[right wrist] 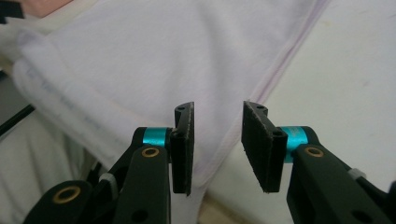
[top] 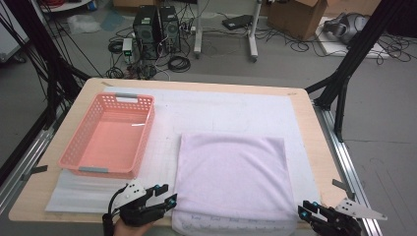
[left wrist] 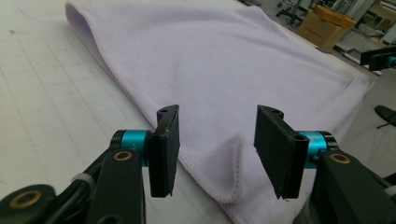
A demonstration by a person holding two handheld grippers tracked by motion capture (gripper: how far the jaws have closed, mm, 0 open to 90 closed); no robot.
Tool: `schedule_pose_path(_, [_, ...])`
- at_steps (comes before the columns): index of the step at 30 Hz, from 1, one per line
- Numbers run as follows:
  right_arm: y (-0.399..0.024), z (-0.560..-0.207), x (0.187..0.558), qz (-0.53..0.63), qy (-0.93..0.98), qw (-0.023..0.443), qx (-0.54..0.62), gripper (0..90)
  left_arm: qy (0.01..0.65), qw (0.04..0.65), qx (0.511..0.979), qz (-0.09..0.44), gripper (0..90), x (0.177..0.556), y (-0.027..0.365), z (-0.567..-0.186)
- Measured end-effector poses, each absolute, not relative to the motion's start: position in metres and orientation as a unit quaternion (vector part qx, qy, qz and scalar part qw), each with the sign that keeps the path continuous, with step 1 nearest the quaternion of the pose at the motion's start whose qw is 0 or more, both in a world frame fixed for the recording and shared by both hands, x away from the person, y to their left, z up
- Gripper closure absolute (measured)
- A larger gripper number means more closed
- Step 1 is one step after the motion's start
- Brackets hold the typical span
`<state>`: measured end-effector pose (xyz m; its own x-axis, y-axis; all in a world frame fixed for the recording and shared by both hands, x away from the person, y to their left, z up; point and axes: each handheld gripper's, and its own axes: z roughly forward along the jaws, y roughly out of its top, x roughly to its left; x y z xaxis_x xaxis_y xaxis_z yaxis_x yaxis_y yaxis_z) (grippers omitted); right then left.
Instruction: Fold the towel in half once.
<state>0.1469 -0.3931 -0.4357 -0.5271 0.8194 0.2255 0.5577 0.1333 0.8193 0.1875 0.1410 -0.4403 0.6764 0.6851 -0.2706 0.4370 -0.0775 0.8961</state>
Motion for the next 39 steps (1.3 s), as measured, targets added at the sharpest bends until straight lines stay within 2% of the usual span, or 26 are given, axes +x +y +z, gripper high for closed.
schedule_pose_path(7, [-0.38, -0.436, 0.177, 0.448, 0.744, 0.165, 0.468, 68.5, 0.387, 0.557, 0.726, 0.117, 50.0, 0.206, 0.133, -0.438])
schedule_pose_path(12, [-0.376, -0.439, 0.197, 0.433, 0.752, 0.172, 0.466, 68.8, 0.393, 0.541, 0.735, 0.117, 45.5, 0.225, 0.129, -0.441])
schedule_pose_path(27, [-0.379, -0.437, 0.245, 0.437, 0.746, 0.174, 0.472, 68.6, 0.417, 0.514, 0.742, 0.107, 41.8, 0.296, 0.12, -0.444])
schedule_pose_path(30, [-0.378, -0.437, 0.255, 0.434, 0.748, 0.175, 0.471, 66.9, 0.425, 0.509, 0.739, 0.119, 41.6, 0.31, 0.119, -0.444])
schedule_pose_path(36, [-0.377, -0.438, 0.288, 0.422, 0.74, 0.176, 0.493, 57.2, 0.434, 0.484, 0.746, 0.141, 42.3, 0.34, 0.108, -0.441])
schedule_pose_path(39, [-0.375, -0.441, 0.308, 0.411, 0.732, 0.174, 0.514, 53.4, 0.441, 0.491, 0.737, 0.146, 43.1, 0.352, 0.107, -0.439])
